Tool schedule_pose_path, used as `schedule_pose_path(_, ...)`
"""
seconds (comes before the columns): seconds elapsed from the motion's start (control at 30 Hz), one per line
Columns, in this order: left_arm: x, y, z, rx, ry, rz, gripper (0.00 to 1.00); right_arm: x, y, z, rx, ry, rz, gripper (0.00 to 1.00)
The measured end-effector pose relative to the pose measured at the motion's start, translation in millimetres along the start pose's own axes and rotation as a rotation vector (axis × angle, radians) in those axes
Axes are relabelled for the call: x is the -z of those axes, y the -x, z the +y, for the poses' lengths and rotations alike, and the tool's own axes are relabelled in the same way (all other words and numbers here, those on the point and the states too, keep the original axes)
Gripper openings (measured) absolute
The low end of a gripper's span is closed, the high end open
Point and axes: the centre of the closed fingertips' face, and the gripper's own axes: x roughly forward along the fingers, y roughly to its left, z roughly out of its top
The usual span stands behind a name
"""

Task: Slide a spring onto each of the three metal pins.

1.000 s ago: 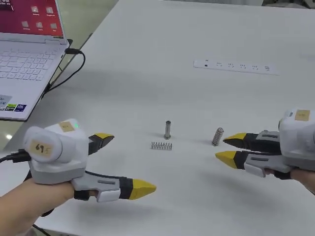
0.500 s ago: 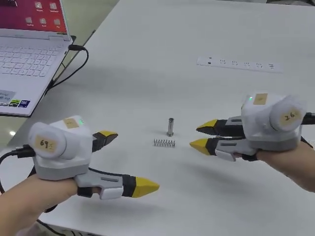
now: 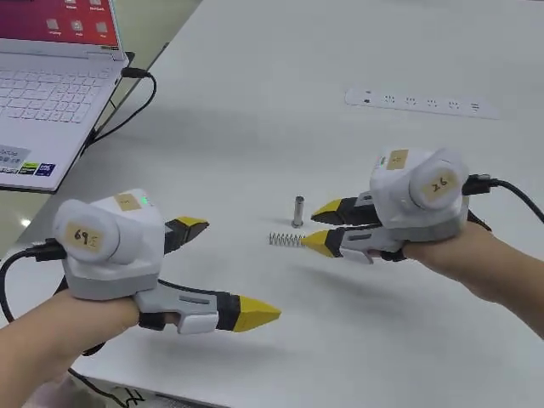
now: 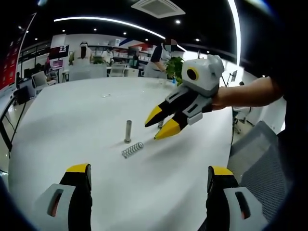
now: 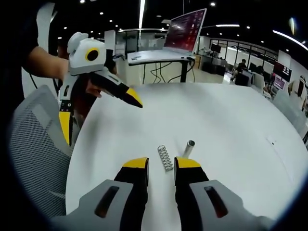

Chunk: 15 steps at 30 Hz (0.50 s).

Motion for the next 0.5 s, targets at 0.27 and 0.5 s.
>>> schedule_pose_path(0.27, 1.1, -0.8, -2.5, 0.008, 0.000, 0.003, 0.98, 11.6, -16.5, -3.9, -0.013, -0.014, 0.039, 0.19)
schedule_pose_path(0.5, 2.7, 0.9, -1.5, 0.005, 0.001, 0.006, 0.98, 17.9, -29.0, -1.8, -0.021, -0.011, 0.064, 0.18)
